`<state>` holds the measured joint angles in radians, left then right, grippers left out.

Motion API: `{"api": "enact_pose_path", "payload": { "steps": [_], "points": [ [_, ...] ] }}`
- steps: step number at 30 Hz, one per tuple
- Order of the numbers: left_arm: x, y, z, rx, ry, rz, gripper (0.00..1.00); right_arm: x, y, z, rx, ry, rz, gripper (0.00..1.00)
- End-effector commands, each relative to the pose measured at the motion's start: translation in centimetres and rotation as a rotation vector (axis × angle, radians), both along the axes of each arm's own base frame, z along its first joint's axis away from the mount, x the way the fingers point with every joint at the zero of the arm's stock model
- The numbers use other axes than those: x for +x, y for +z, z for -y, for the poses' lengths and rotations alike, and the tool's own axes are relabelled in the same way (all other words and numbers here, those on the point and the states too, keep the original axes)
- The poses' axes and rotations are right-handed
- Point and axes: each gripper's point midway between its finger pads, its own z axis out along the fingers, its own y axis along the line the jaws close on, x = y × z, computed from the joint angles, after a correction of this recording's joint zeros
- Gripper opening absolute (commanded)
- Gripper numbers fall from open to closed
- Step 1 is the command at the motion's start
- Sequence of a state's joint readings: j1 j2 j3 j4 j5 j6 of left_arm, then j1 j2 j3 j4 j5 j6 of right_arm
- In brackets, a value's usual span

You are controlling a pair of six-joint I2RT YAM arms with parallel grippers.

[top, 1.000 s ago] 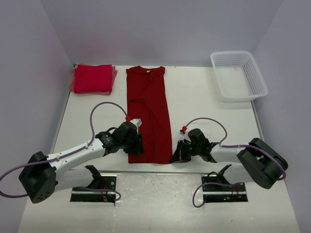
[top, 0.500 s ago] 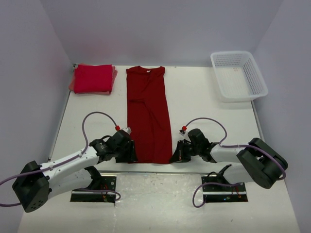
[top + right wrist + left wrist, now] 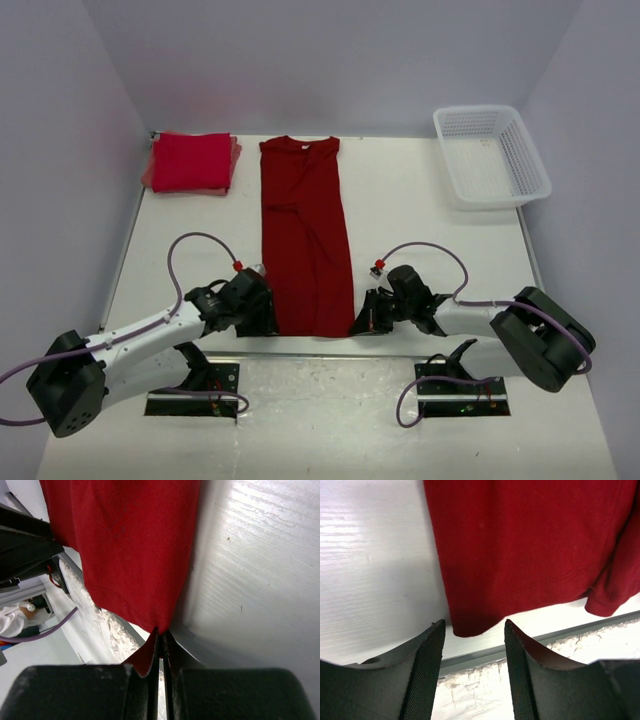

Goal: Fold and stack the t-shirts
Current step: Grab the bottom of the folded rectangular tshirt with both arms

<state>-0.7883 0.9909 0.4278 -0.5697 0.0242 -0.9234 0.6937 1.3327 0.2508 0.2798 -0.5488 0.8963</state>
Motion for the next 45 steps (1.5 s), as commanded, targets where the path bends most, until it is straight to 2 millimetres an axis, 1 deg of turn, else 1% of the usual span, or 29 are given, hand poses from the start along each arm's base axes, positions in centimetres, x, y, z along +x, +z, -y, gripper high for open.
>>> {"api": "enact_pose_path", "payload": {
  "steps": [1, 8, 13, 15, 16, 18, 19, 20, 23, 25, 26, 27, 28, 29, 30, 32, 33, 35, 36, 37, 42, 43, 44, 45],
  "points": [
    [0.6, -0.6, -1.2, 0.047, 0.038, 0.015, 0.52, -0.2, 0.0, 0.1, 0.005, 0.015, 0.018, 0.00],
    [0.9, -0.9, -1.6, 0.047, 0.066, 0.008, 0.49, -0.2, 0.1, 0.0, 0.005, 0.015, 0.022, 0.00],
    [0.7, -1.4, -1.6, 0.054, 0.055, -0.007, 0.37, -0.1, 0.1, 0.0, 0.004, 0.012, 0.023, 0.00],
    [0.6, -1.6, -1.7, 0.057, 0.057, -0.013, 0.31, -0.1, 0.1, 0.0, 0.002, 0.014, 0.023, 0.00],
    [0.5, -1.6, -1.2, 0.032, 0.048, -0.023, 0.27, -0.1, 0.1, 0.0, 0.001, 0.016, 0.022, 0.00],
    [0.5, -1.7, -1.1, 0.025, 0.047, -0.028, 0.17, -0.1, 0.0, 0.0, -0.002, 0.017, 0.022, 0.00],
    [0.4, -1.7, -1.1, 0.025, 0.047, -0.030, 0.11, -0.1, 0.0, 0.1, -0.004, 0.017, 0.020, 0.00],
    [0.3, -1.8, -1.1, 0.028, 0.048, -0.036, 0.00, 0.0, 0.1, 0.0, -0.005, 0.015, 0.027, 0.00],
    [0.2, -1.6, -1.1, 0.021, 0.053, -0.039, 0.00, 0.3, 0.1, 0.1, -0.024, 0.021, 0.039, 0.00],
    [0.0, -1.3, -1.3, 0.012, 0.062, -0.033, 0.00, 0.4, -0.2, 0.7, -0.080, 0.021, 0.058, 0.00],
    [-0.1, -1.1, -1.3, 0.006, 0.073, -0.032, 0.00, 0.8, 0.1, 0.4, -0.094, 0.025, 0.084, 0.00],
    [-0.2, -1.0, -1.3, 0.000, 0.076, -0.034, 0.00, 0.8, -0.2, 1.0, -0.141, 0.016, 0.087, 0.00],
    [-0.5, -0.8, -1.5, -0.008, 0.079, -0.038, 0.00, 1.0, 0.0, 1.1, -0.162, 0.020, 0.104, 0.00],
    [-0.8, -0.6, -1.4, -0.023, 0.077, -0.044, 0.00, 1.3, 0.7, 0.6, -0.166, 0.027, 0.132, 0.00],
    [-0.9, -0.1, -1.1, -0.054, 0.075, -0.032, 0.00, 1.1, 0.7, 1.2, -0.210, 0.019, 0.138, 0.00],
    [-1.6, 0.0, -0.9, -0.085, 0.077, -0.049, 0.00, 1.1, 1.6, 0.9, -0.223, 0.033, 0.171, 0.00],
    [-1.7, 0.2, -0.8, -0.099, 0.072, -0.042, 0.00, 0.7, 1.7, 1.2, -0.243, 0.036, 0.166, 0.00],
    [-2.0, 0.5, -0.7, -0.128, 0.077, -0.039, 0.00, 0.9, 2.7, 1.2, -0.245, 0.026, 0.205, 0.00],
    [-1.9, 0.8, -0.6, -0.141, 0.075, -0.028, 0.00, 0.5, 2.6, 1.6, -0.263, 0.027, 0.204, 0.00],
    [-2.0, 0.7, -0.6, -0.145, 0.076, -0.027, 0.00, 0.6, 3.1, 1.7, -0.259, 0.017, 0.225, 0.00],
    [-1.8, 1.5, -0.7, -0.162, 0.072, 0.004, 0.00, 0.3, 3.5, 2.6, -0.277, 0.008, 0.238, 0.00],
    [-1.5, 2.1, -0.5, -0.168, 0.071, 0.018, 0.00, 0.2, 3.6, 2.7, -0.278, 0.005, 0.240, 0.00],
    [-1.4, 2.4, -0.6, -0.165, 0.064, 0.031, 0.00, 0.4, 4.2, 2.6, -0.266, 0.001, 0.252, 0.00],
    [-1.2, 3.0, -0.5, -0.172, 0.066, 0.044, 0.00, 0.1, 4.2, 2.8, -0.276, 0.005, 0.248, 0.00]
  ]
}}
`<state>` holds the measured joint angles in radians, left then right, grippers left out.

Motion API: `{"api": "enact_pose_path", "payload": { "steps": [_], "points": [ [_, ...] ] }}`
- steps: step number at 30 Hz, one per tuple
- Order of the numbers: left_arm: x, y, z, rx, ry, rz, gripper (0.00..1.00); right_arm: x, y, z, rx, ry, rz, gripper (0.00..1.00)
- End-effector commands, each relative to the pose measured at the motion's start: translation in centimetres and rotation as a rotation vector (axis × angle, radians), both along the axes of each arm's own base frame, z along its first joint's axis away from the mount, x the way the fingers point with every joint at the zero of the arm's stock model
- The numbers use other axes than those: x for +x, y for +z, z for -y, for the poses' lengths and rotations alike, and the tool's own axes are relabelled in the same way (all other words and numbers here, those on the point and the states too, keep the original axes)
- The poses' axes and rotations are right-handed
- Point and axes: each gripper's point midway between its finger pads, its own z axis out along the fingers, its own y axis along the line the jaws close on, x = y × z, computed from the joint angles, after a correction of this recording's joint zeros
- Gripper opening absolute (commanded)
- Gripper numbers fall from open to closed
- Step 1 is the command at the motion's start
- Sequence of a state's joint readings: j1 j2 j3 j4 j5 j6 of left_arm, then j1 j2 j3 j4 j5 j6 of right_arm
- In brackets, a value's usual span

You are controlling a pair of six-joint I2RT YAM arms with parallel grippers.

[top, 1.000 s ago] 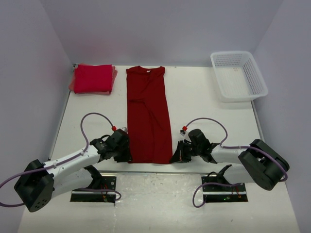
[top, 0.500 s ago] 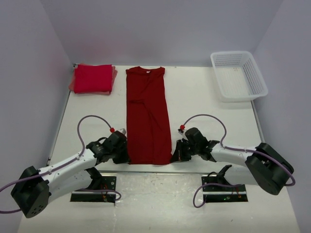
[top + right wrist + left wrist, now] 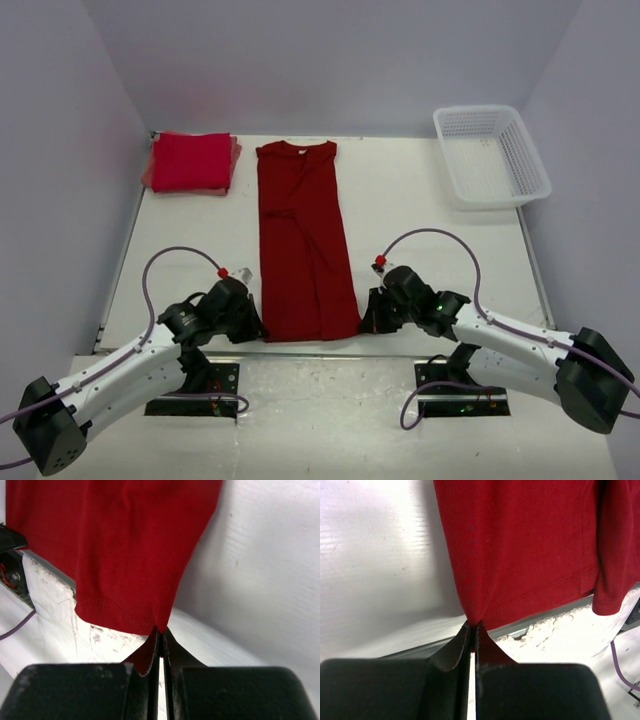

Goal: Fold and stack the t-shirts
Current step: Grab the bottom of the folded rectangular tshirt with both arms, then fold the folded rectangular tshirt in 1/3 of the way

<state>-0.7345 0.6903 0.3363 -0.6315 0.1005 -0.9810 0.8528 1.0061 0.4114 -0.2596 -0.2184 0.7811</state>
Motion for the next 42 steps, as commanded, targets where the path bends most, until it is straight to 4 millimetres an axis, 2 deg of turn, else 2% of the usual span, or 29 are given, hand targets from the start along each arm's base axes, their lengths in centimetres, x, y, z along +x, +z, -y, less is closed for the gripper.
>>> {"api": "enact_pose_path", "payload": {
  "steps": [1, 8, 9, 10, 12, 14, 15, 16, 17, 18, 19, 20, 21, 22, 23, 24, 25, 26, 27, 28, 30, 31, 32, 34, 36, 42],
  "points": [
    [0.1, 1.9, 0.0, -0.011, 0.000, 0.018, 0.00, 0.3, 1.1, 0.7, -0.041, -0.012, 0.040, 0.00],
    [1.3, 5.4, 0.1, -0.043, 0.009, 0.117, 0.00, 0.9, 4.1, 0.9, -0.040, 0.002, 0.108, 0.00],
    [2.0, 6.7, 0.6, -0.054, 0.006, 0.147, 0.00, 1.0, 4.3, 1.0, -0.055, 0.012, 0.118, 0.00],
    [2.6, 7.2, 0.6, -0.038, 0.002, 0.173, 0.00, 1.6, 5.5, 0.4, -0.037, 0.016, 0.144, 0.00],
    [4.2, 8.9, 1.6, -0.033, -0.006, 0.206, 0.00, 2.4, 6.4, -0.1, -0.042, 0.015, 0.165, 0.00],
    [5.7, 9.8, 2.4, -0.025, -0.025, 0.236, 0.00, 4.1, 7.8, -1.3, -0.071, 0.032, 0.202, 0.00],
    [7.2, 10.8, 3.5, -0.035, -0.033, 0.257, 0.00, 4.8, 8.0, -1.6, -0.087, 0.034, 0.208, 0.00],
    [8.3, 10.1, 3.6, -0.003, -0.040, 0.240, 0.00, 6.5, 8.5, -2.5, -0.107, 0.046, 0.215, 0.00],
    [9.4, 10.4, 3.6, -0.001, -0.035, 0.249, 0.00, 7.4, 8.6, -3.0, -0.112, 0.045, 0.213, 0.00],
    [11.0, 11.6, 3.8, -0.011, -0.029, 0.285, 0.00, 8.4, 8.7, -3.3, -0.117, 0.043, 0.206, 0.00],
    [12.1, 11.7, 3.2, 0.015, -0.041, 0.307, 0.00, 10.8, 9.1, -3.8, -0.125, 0.033, 0.208, 0.00],
    [14.1, 11.2, 1.8, 0.049, 0.009, 0.294, 0.00, 11.9, 9.3, -3.9, -0.130, 0.025, 0.208, 0.00],
    [15.5, 12.1, 1.6, 0.048, 0.002, 0.327, 0.00, 14.2, 9.7, -4.3, -0.136, 0.016, 0.216, 0.00],
    [16.5, 12.2, 1.1, 0.049, 0.014, 0.328, 0.00, 15.4, 11.3, -4.2, -0.123, 0.004, 0.248, 0.00],
    [18.1, 11.6, 0.3, 0.062, 0.043, 0.311, 0.00, 16.3, 9.9, -4.3, -0.154, 0.012, 0.199, 0.00],
    [19.2, 12.3, 0.3, 0.057, 0.044, 0.327, 0.00, 17.3, 9.9, -4.3, -0.166, 0.020, 0.205, 0.00],
    [19.9, 12.2, 0.1, 0.065, 0.039, 0.329, 0.00, 19.4, 11.5, -4.6, -0.145, 0.006, 0.234, 0.00],
    [21.2, 12.0, -0.2, 0.078, 0.053, 0.317, 0.00, 19.9, 10.0, -4.8, -0.170, 0.030, 0.179, 0.00],
    [21.9, 11.8, -0.4, 0.087, 0.046, 0.317, 0.00, 21.6, 11.1, -4.8, -0.156, 0.020, 0.202, 0.00],
    [22.5, 11.7, -0.7, 0.098, 0.056, 0.314, 0.00, 22.1, 9.7, -4.9, -0.177, 0.033, 0.164, 0.00],
    [23.8, 11.5, -0.7, 0.113, 0.051, 0.312, 0.00, 24.3, 10.2, -5.0, -0.165, 0.023, 0.183, 0.00],
    [24.3, 11.3, -1.0, 0.121, 0.060, 0.313, 0.00, 24.8, 9.9, -4.9, -0.170, 0.026, 0.175, 0.00],
    [25.0, 11.1, -1.2, 0.138, 0.068, 0.311, 0.00, 25.2, 8.4, -4.8, -0.193, 0.035, 0.137, 0.00],
    [25.9, 10.0, -1.7, 0.163, 0.071, 0.285, 0.00, 26.5, 8.3, -4.5, -0.190, 0.025, 0.132, 0.00],
    [26.8, 10.1, -2.0, 0.175, 0.077, 0.282, 0.00, 27.3, 7.6, -4.4, -0.191, 0.026, 0.122, 0.00],
    [28.8, 8.6, -2.9, 0.199, 0.101, 0.242, 0.00, 28.6, 5.8, -3.7, -0.201, 0.030, 0.088, 0.00]
  ]
}}
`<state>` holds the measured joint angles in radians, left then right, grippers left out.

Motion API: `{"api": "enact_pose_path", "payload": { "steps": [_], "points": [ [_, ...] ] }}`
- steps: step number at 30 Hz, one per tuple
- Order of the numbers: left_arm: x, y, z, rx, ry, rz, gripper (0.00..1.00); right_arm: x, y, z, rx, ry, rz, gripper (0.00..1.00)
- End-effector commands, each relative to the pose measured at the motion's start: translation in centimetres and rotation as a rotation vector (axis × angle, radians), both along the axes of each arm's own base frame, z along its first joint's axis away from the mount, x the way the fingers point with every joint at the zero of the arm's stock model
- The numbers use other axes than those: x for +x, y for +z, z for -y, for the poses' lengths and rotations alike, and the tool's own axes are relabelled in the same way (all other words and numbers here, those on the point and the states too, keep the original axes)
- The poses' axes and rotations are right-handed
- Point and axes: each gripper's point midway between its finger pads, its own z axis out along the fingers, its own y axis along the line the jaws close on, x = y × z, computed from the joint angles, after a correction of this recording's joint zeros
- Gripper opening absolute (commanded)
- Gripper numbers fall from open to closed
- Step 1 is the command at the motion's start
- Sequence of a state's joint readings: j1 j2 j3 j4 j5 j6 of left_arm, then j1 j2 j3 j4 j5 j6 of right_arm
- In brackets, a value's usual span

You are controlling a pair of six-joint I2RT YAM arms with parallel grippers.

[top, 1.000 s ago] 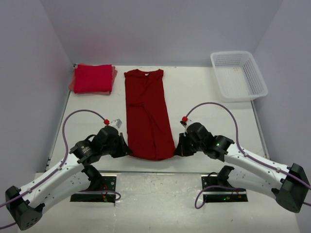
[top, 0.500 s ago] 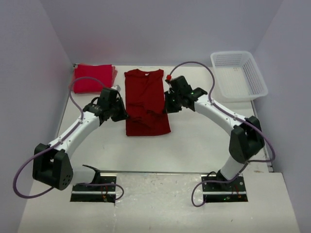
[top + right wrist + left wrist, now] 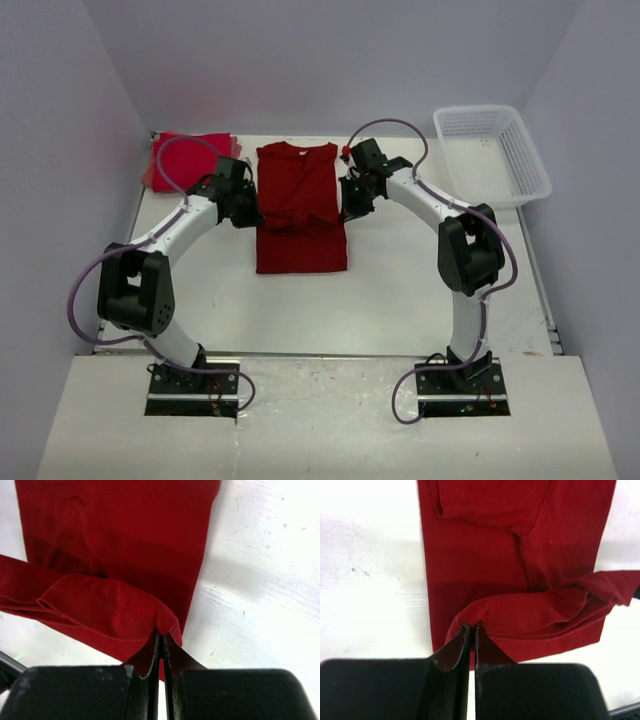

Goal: Fold and stack the t-shirts
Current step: Fold the folded rectangular tshirt in 1/3 of the way

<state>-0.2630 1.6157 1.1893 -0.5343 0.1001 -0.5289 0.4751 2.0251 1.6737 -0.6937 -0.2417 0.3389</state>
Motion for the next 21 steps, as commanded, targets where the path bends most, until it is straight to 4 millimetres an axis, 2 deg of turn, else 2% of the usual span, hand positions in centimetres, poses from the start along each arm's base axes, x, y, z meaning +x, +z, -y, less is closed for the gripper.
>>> {"api": "enact_pose_path", "payload": {
  "steps": [1, 4, 13, 14, 19, 21],
  "points": [
    [2.3, 1.1, -0.7, 0.012, 0.002, 0.058, 0.00, 0.8, 1.1, -0.2, 0.028, 0.039, 0.011, 0.00],
    [2.9, -0.6, -0.3, 0.011, -0.009, 0.012, 0.00, 1.3, 0.5, -0.2, 0.027, 0.036, 0.002, 0.00],
    [5.3, -2.5, -0.2, 0.030, 0.016, -0.028, 0.00, 3.1, -0.4, -0.8, 0.046, 0.045, -0.020, 0.00],
    [5.4, -2.5, -0.3, 0.037, 0.019, -0.027, 0.00, 3.4, -1.2, -0.6, 0.039, 0.039, -0.034, 0.00],
    [7.1, -2.9, -1.7, 0.074, 0.076, -0.014, 0.00, 4.9, -1.6, -0.6, 0.029, 0.049, -0.020, 0.00],
    [8.1, -2.9, -2.6, 0.114, 0.108, 0.014, 0.00, 6.2, -1.3, -0.1, 0.002, 0.025, 0.020, 0.00]
  ]
}}
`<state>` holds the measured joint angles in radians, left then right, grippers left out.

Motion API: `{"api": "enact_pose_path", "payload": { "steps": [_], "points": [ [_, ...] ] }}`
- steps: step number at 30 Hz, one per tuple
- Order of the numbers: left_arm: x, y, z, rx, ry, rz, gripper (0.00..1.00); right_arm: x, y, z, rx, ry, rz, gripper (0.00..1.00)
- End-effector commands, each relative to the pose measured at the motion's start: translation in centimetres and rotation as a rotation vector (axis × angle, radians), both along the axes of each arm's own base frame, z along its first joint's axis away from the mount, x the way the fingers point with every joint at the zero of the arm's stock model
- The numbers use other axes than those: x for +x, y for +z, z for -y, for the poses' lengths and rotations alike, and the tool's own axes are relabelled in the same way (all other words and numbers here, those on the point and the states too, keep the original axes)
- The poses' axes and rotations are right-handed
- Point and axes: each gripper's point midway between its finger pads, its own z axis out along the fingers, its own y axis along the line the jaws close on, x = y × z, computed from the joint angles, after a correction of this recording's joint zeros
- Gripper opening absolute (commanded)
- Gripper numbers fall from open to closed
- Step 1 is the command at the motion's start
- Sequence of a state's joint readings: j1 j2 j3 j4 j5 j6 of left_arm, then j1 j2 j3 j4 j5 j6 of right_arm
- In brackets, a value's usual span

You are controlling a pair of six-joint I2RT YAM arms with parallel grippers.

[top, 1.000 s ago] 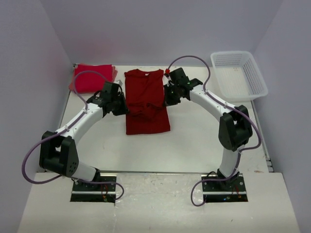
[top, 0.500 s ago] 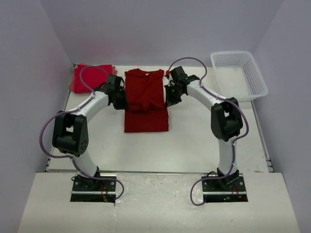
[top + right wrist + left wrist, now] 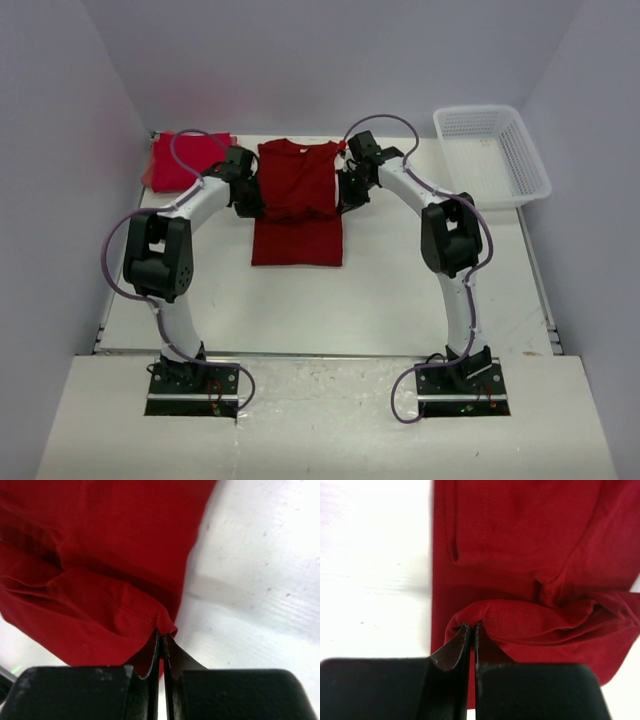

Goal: Fold and stack the t-shirts
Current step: Fold the folded rectangular tshirt in 1/3 of the way

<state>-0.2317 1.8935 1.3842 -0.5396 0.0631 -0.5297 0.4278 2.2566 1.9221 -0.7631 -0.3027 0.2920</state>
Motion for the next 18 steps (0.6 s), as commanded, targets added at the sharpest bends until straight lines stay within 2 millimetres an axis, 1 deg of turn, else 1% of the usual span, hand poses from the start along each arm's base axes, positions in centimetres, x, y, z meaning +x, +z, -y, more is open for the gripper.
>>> {"api": "enact_pose_path", "payload": {
  "steps": [1, 2, 3, 4, 5, 6, 7, 8, 9, 10, 11, 12, 13, 14, 15, 16, 17, 18],
  "points": [
    [3.7, 1.9, -2.1, 0.079, 0.061, 0.107, 0.02, 2.5, 1.7, 0.9, -0.041, -0.014, 0.085, 0.02],
    [4.4, 2.2, -2.9, 0.125, 0.086, 0.124, 0.10, 3.9, 3.2, 1.0, -0.045, -0.016, 0.134, 0.07],
    [5.0, 2.5, -3.4, 0.145, 0.102, 0.135, 0.13, 4.2, 2.4, 1.8, -0.100, -0.028, 0.125, 0.11],
    [6.0, 4.1, -3.5, 0.157, 0.117, 0.168, 0.17, 4.9, 2.7, 2.1, -0.119, -0.038, 0.139, 0.18],
    [6.6, 4.9, -4.2, 0.190, 0.139, 0.193, 0.19, 6.5, 4.4, 2.3, -0.118, -0.050, 0.198, 0.31],
    [7.3, 5.8, -4.5, 0.205, 0.149, 0.222, 0.23, 7.4, 4.1, 2.7, -0.138, -0.058, 0.210, 0.36],
    [8.5, 7.7, -4.5, 0.205, 0.162, 0.263, 0.26, 8.3, 4.5, 3.6, -0.177, -0.084, 0.241, 0.39],
    [8.9, 8.7, -4.2, 0.194, 0.164, 0.276, 0.27, 9.5, 6.1, 4.2, -0.174, -0.110, 0.289, 0.41],
    [9.2, 9.8, -3.3, 0.168, 0.144, 0.292, 0.28, 9.7, 6.7, 4.4, -0.169, -0.106, 0.302, 0.48],
    [9.5, 12.1, -2.5, 0.132, 0.124, 0.352, 0.35, 9.8, 8.6, 4.0, -0.130, -0.081, 0.343, 0.53],
    [9.3, 13.0, -1.3, 0.109, 0.066, 0.380, 0.38, 9.3, 8.3, 4.2, -0.132, -0.075, 0.333, 0.57],
    [8.4, 14.7, 0.8, 0.051, 0.006, 0.405, 0.41, 9.0, 8.7, 4.5, -0.130, -0.078, 0.337, 0.61],
    [7.4, 14.2, 1.4, 0.032, -0.008, 0.385, 0.41, 8.4, 10.5, 4.3, -0.102, -0.094, 0.351, 0.63],
    [6.2, 14.1, 3.4, -0.040, -0.060, 0.372, 0.41, 6.8, 9.1, 4.0, -0.075, -0.075, 0.288, 0.62],
    [5.1, 14.6, 4.5, -0.097, -0.100, 0.376, 0.38, 5.6, 8.7, 3.6, -0.042, -0.069, 0.254, 0.59],
    [4.0, 12.5, 5.5, -0.149, -0.139, 0.341, 0.16, 5.0, 10.8, 2.8, 0.029, -0.077, 0.280, 0.20],
    [3.1, 11.9, 6.6, -0.209, -0.180, 0.314, 0.02, 3.1, 8.4, 2.7, 0.049, -0.074, 0.204, 0.01],
    [1.5, 10.4, 7.7, -0.274, -0.230, 0.252, 0.00, 2.7, 9.0, 1.3, 0.145, -0.055, 0.208, 0.00]
  ]
}}
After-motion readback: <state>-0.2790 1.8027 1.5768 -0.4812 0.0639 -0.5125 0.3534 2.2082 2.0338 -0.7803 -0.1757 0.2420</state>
